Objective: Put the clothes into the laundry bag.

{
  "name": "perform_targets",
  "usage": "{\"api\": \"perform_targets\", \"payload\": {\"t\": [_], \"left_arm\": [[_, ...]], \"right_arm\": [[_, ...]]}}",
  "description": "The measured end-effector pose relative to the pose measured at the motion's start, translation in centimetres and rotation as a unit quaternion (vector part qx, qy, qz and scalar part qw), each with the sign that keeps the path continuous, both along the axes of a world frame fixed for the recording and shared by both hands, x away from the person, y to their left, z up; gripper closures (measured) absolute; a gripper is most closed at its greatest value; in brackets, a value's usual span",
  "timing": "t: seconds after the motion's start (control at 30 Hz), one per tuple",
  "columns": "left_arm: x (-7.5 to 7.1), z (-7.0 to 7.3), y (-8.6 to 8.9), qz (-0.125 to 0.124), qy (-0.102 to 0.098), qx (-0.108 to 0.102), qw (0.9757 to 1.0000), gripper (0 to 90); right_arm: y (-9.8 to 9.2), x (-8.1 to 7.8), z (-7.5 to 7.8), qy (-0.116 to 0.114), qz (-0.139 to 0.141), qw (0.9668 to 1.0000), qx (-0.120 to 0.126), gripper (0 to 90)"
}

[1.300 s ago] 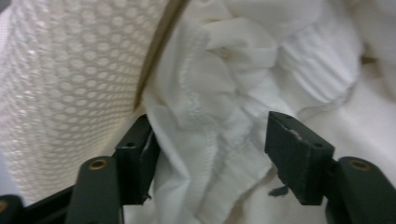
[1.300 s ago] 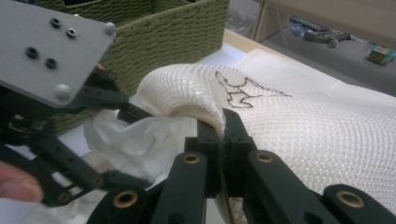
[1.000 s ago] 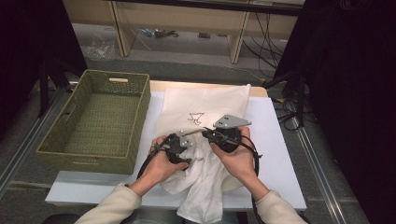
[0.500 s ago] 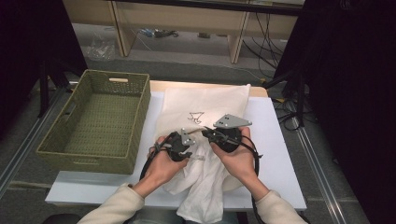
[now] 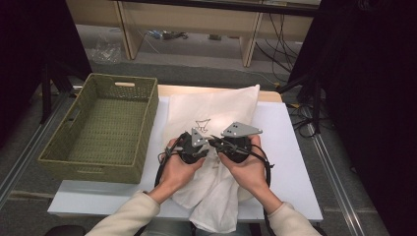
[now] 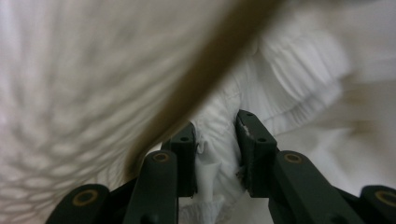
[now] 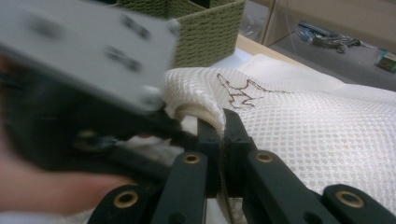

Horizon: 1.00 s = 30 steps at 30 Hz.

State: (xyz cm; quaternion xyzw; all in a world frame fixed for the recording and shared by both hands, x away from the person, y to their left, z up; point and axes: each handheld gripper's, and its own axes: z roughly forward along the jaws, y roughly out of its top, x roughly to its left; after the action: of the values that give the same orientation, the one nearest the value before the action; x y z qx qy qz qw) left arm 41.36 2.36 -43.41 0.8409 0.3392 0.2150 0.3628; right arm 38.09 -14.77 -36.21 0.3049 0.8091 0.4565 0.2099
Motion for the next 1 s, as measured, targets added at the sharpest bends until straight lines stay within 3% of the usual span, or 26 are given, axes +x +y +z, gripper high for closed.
{"api": "perform_targets", "payload": {"t": [0.03, 0.13, 0.2, 0.27, 0.33, 0.47, 0.53, 0.6, 0.67, 0.77, 0.9, 0.93, 1.0], "left_arm": [[0.2, -0.3, 0.2, -0.002, -0.001, 0.004, 1.0000, 68.5], [-0.4, -0.3, 0.1, -0.009, 0.005, -0.008, 0.9999, 59.2], [-1.1, 0.4, 0.3, -0.016, 0.005, -0.010, 0.9998, 47.5], [-2.1, 1.2, 0.6, -0.022, 0.006, -0.028, 0.9993, 36.0], [-3.2, 2.5, 1.1, -0.032, -0.012, -0.026, 0.9991, 31.4], [-5.3, 4.1, 1.3, -0.066, -0.004, -0.041, 0.9970, 25.2], [-6.1, 3.7, 0.9, -0.083, 0.009, -0.045, 0.9955, 23.3], [-6.6, 2.7, 0.2, -0.100, 0.028, -0.037, 0.9939, 21.1], [-6.8, 1.8, -0.6, -0.108, 0.037, -0.020, 0.9933, 19.0], [-7.2, 0.4, -2.1, -0.126, 0.059, -0.018, 0.9901, 17.1], [-7.2, -1.3, -3.3, -0.130, 0.065, 0.011, 0.9893, 14.6], [-7.1, -1.7, -3.5, -0.129, 0.065, 0.019, 0.9893, 14.3], [-6.9, -2.3, -3.7, -0.136, 0.067, 0.033, 0.9879, 14.2]], "right_arm": [[0.1, -0.1, 0.0, 0.012, -0.004, 0.9999, 0.004, 89.0], [-0.2, 0.3, -0.2, 0.007, 0.000, 1.0000, -0.001, 88.9], [-0.3, 0.3, -0.2, 0.012, -0.007, 0.9999, 0.002, 88.9], [-0.4, 0.2, -0.1, 0.015, -0.012, 0.9998, 0.003, 88.9], [-0.5, 0.2, 0.0, 0.011, -0.018, 0.9998, 0.006, 88.9], [-0.6, 0.4, 0.1, 0.008, -0.015, 0.9998, 0.004, 88.9], [-0.5, 0.3, 0.0, 0.007, -0.019, 0.9998, 0.006, 88.8], [-0.5, 0.2, 0.0, 0.021, -0.023, 0.9995, 0.007, 88.9], [-0.5, 0.4, 0.0, 0.017, -0.019, 0.9997, 0.004, 88.8], [-0.7, 0.5, 0.0, 0.011, -0.015, 0.9998, 0.001, 88.8], [-0.8, 0.5, -0.1, 0.017, -0.019, 0.9997, 0.003, 88.8], [-0.8, 0.6, -0.1, 0.010, -0.015, 0.9998, 0.000, 88.8], [-0.8, 0.6, -0.1, 0.011, -0.017, 0.9998, 0.000, 88.8]]}}
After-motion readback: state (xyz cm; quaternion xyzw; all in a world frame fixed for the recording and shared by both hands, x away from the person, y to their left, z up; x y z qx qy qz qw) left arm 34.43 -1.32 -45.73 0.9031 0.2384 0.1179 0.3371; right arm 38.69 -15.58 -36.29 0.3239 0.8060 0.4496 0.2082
